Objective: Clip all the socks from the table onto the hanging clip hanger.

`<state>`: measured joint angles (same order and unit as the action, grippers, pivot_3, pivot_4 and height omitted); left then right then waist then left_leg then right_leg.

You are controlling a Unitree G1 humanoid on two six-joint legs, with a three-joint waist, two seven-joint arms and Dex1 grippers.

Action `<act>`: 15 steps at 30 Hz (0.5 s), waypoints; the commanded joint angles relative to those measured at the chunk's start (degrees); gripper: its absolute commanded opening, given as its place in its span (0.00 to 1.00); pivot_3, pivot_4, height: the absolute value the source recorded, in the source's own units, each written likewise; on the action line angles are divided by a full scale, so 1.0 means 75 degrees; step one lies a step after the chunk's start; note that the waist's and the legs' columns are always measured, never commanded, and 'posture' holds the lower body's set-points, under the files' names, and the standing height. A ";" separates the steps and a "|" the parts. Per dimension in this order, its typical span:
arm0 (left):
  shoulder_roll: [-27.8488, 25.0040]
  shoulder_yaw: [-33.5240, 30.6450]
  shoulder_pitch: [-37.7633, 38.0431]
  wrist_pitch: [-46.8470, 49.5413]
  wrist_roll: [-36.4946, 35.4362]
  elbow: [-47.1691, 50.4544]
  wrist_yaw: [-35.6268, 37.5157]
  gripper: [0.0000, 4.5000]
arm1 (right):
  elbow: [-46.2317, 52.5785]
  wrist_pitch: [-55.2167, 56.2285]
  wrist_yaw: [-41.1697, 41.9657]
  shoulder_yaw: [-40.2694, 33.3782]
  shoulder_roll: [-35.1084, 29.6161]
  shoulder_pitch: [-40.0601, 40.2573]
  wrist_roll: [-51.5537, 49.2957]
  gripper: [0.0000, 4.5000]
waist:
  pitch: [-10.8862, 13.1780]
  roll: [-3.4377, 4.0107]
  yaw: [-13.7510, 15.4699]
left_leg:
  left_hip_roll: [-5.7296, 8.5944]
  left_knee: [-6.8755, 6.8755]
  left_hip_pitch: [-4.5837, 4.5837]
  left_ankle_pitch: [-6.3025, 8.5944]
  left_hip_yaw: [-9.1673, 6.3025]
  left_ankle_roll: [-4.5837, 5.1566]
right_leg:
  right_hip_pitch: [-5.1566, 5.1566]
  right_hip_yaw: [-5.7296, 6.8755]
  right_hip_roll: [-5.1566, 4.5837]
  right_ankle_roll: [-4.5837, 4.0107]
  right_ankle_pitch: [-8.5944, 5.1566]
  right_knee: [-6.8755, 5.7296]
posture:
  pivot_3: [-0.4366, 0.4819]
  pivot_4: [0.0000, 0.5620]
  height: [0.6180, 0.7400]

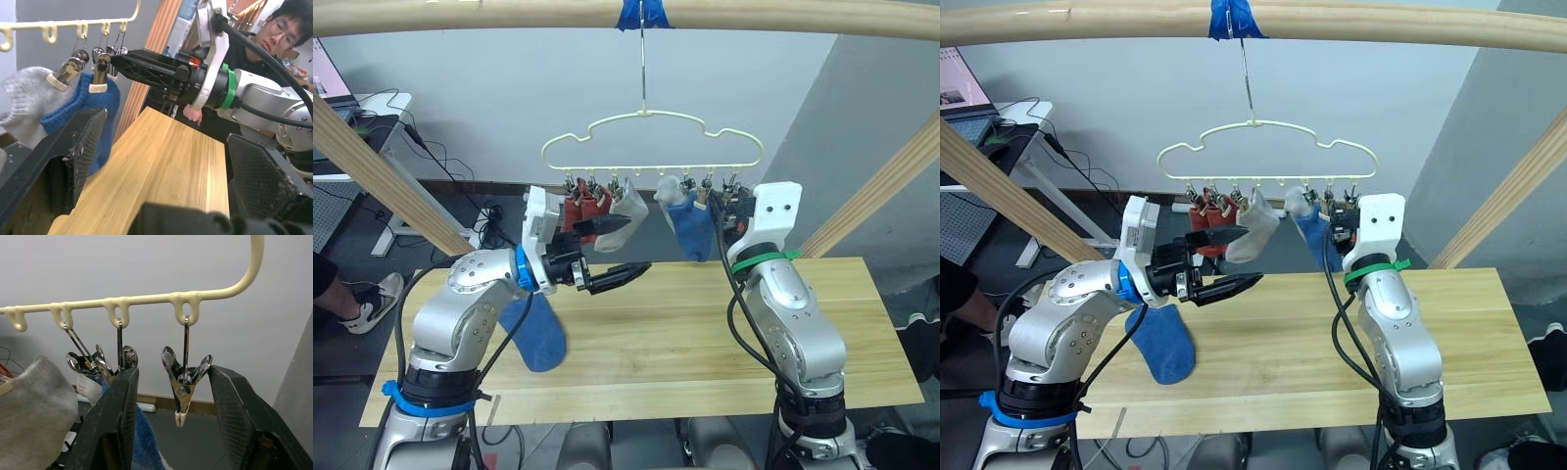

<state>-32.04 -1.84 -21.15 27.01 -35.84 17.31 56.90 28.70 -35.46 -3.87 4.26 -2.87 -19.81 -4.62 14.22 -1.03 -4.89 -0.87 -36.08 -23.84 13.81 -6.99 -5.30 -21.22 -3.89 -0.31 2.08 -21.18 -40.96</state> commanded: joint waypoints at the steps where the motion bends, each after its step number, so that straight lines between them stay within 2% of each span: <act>1: 0.0000 -0.0005 -0.0112 -0.0175 0.0038 0.0040 0.0011 1.00 | 0.0158 0.0239 0.0032 -0.0039 0.0047 -0.0173 0.0084 0.51 | 0.0000 0.0000 0.0000 | 0.0000 0.0000 0.0000 0.0000 0.0000 0.0000 | 0.0000 0.0000 0.0000 0.0000 0.0000 0.0000 | 0.42 0.45 1.00; 15: 0.0009 0.0027 -0.0112 -0.0236 0.0132 0.0068 -0.0036 1.00 | -0.0121 0.0326 0.0104 -0.0061 0.0221 -0.0371 0.0056 0.51 | 0.0000 0.0001 -0.0001 | 0.0000 0.0000 0.0000 0.0000 0.0000 0.0000 | 0.0000 0.0001 0.0000 0.0000 0.0000 -0.0001 | 0.43 0.45 1.00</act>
<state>-32.03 -1.55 -21.82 26.14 -34.98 16.12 56.84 26.81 -34.35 -3.33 4.06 -1.56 -21.68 -4.51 14.22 -1.02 -4.89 -0.87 -36.08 -23.84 13.81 -7.00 -5.30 -21.22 -3.89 -0.31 2.08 -21.17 -40.97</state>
